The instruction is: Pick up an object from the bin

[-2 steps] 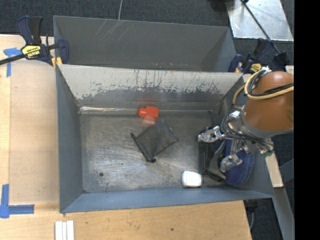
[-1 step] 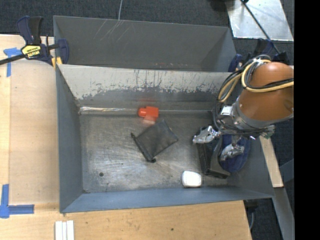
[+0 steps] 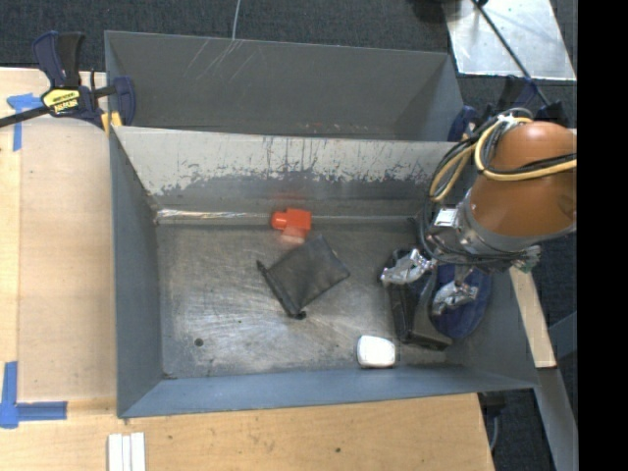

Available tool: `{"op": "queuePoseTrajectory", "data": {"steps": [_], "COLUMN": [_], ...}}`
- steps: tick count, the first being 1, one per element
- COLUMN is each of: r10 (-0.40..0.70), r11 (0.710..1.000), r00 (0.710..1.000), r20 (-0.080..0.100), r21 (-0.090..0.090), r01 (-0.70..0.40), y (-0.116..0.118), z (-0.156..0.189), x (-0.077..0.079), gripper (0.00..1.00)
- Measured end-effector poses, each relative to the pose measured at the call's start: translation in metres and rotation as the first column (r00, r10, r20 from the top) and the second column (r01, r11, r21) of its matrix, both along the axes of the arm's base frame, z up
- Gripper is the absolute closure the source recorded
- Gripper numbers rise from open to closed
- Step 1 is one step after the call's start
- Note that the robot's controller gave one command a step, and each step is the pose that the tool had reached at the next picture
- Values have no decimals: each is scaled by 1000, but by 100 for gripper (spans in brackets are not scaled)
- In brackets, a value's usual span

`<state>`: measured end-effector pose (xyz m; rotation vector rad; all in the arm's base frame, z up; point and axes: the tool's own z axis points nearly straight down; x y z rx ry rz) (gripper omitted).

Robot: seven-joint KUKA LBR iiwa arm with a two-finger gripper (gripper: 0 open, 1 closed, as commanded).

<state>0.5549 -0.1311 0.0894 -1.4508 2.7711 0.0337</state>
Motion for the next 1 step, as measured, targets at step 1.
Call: {"op": "queuePoseTrajectory", "data": {"steps": [1], "r10": [1], "r11": [1000], "r00": [1000], "r20": [2], "r21": [-25], "r01": [-1], "y": [1], "z": [126], "x": [-19], "gripper": [100]}}
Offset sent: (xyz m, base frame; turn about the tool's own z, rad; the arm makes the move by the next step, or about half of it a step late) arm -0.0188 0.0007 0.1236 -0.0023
